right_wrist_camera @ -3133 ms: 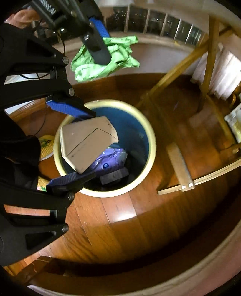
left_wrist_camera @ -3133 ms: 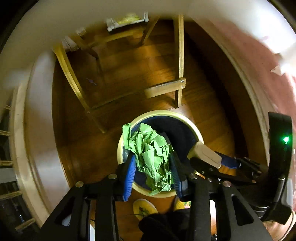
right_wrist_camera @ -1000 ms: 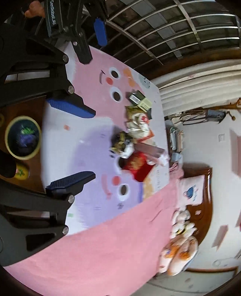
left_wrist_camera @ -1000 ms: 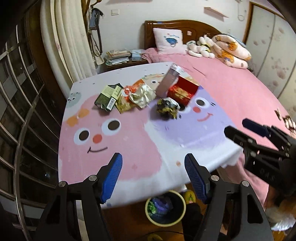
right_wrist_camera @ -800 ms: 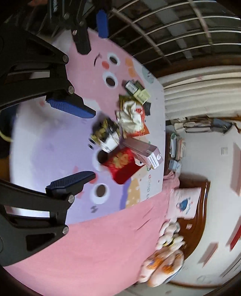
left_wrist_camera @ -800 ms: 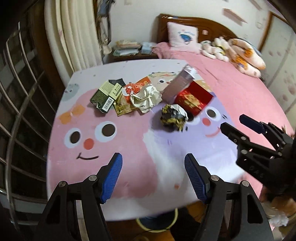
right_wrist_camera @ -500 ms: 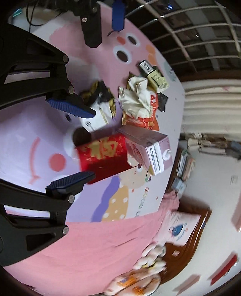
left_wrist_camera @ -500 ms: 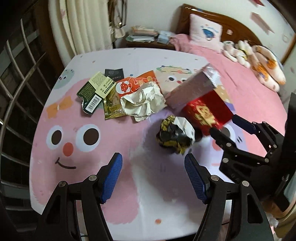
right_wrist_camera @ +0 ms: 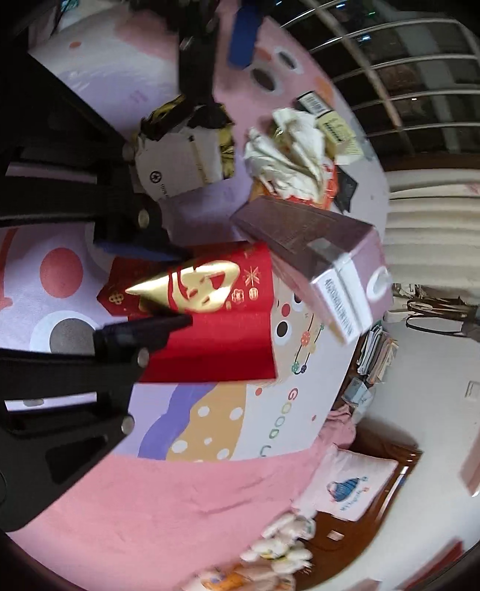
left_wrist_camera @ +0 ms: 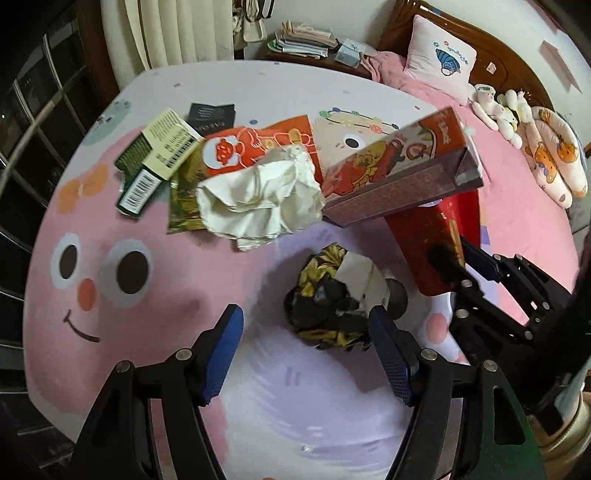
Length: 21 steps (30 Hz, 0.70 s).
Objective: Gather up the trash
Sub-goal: 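Grasp the black-and-gold crumpled wrapper with left tool while right tool grasps the red envelope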
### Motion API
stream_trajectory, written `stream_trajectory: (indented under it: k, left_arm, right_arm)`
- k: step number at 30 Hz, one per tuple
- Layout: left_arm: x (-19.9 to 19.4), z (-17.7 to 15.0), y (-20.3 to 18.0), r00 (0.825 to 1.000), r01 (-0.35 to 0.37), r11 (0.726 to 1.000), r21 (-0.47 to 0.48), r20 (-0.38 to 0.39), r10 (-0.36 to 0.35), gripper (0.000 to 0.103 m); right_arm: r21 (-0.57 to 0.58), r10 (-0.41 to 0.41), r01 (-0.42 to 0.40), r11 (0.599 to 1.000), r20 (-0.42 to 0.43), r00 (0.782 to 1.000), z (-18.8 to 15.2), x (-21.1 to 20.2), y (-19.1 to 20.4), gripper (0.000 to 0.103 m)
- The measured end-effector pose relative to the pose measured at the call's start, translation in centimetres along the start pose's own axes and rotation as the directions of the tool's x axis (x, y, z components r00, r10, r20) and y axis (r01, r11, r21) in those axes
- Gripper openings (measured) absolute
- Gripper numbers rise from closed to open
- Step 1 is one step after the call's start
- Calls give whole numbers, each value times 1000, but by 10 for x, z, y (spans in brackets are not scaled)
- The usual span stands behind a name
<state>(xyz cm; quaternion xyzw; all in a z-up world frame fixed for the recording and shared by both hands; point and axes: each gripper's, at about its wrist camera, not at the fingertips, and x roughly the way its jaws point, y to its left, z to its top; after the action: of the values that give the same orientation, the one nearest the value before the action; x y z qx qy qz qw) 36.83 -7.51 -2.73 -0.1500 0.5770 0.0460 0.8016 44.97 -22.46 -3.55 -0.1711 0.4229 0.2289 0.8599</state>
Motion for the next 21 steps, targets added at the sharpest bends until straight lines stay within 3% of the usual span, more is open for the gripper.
stream_trajectory:
  k: [6, 17, 21]
  left_arm:
    - [23, 12, -6, 999, 8, 1000, -9, -38, -8, 71]
    - [64, 14, -30, 996, -2, 997, 71, -87, 9, 71]
    - [70, 17, -30, 997, 20, 997, 76, -76, -14, 61]
  right_arm:
    - [61, 99, -100, 993, 16, 995, 0, -12, -14, 11]
    - [131, 163, -161, 978, -7, 987, -13, -33, 1, 8]
    - [140, 169, -167, 976, -7, 986, -17, -40, 8, 8]
